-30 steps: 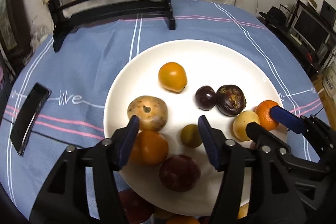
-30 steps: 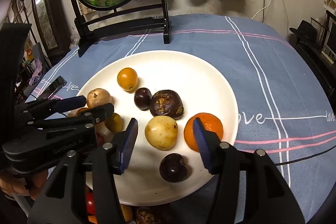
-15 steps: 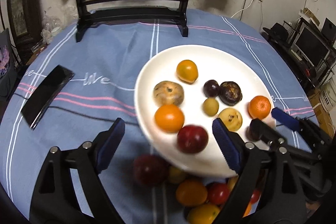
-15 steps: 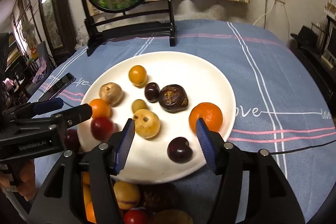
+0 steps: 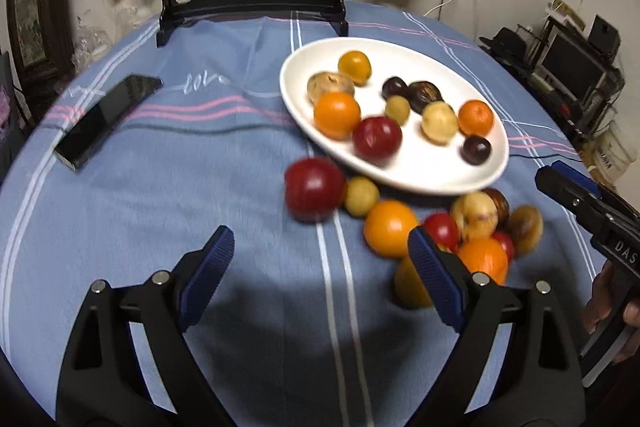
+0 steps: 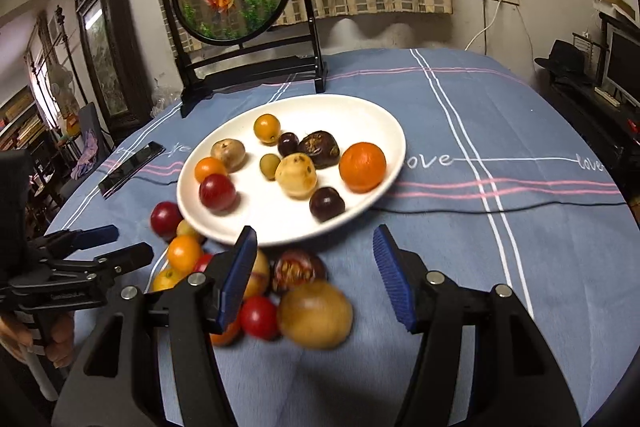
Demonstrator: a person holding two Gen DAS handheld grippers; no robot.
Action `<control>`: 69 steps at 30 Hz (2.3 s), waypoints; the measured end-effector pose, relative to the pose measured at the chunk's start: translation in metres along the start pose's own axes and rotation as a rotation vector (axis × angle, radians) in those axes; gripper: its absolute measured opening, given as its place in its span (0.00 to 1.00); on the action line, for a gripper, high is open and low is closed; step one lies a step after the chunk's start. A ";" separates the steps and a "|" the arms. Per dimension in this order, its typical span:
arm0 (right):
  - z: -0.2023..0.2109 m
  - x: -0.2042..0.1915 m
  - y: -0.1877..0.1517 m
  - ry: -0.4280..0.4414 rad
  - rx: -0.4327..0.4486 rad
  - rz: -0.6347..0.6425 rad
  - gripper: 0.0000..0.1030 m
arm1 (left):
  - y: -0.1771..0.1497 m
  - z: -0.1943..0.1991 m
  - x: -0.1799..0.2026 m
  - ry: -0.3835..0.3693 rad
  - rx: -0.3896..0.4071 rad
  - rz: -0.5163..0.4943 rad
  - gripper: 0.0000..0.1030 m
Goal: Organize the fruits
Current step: 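Withdraw both open tools from the plate toward the fruit pile, then grasp a large tan round fruit with the right tool while the left grasps a yellow orange, then carry both fruits onto the white plate and open both tools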
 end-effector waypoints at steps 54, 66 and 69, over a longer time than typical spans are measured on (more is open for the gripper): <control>0.002 -0.007 -0.050 -0.025 -0.209 0.086 0.43 | -0.028 -0.029 0.063 0.032 -0.135 -0.259 0.51; 0.016 -0.004 -0.051 -0.017 -0.188 0.080 0.43 | -0.028 -0.016 0.066 0.009 -0.124 -0.242 0.37; 0.023 -0.005 -0.048 -0.018 -0.170 0.084 0.43 | -0.024 -0.004 0.063 0.006 -0.105 -0.232 0.37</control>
Point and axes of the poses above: each gripper's, at about its wrist camera, not at the fingertips, and z roughly against the way its jaws point, x to its right, y to its top, the point moved 2 cm from there along -z, roughly the way its jaws point, and after that the axes turned 3 degrees about -y, right-handed, at the moved point
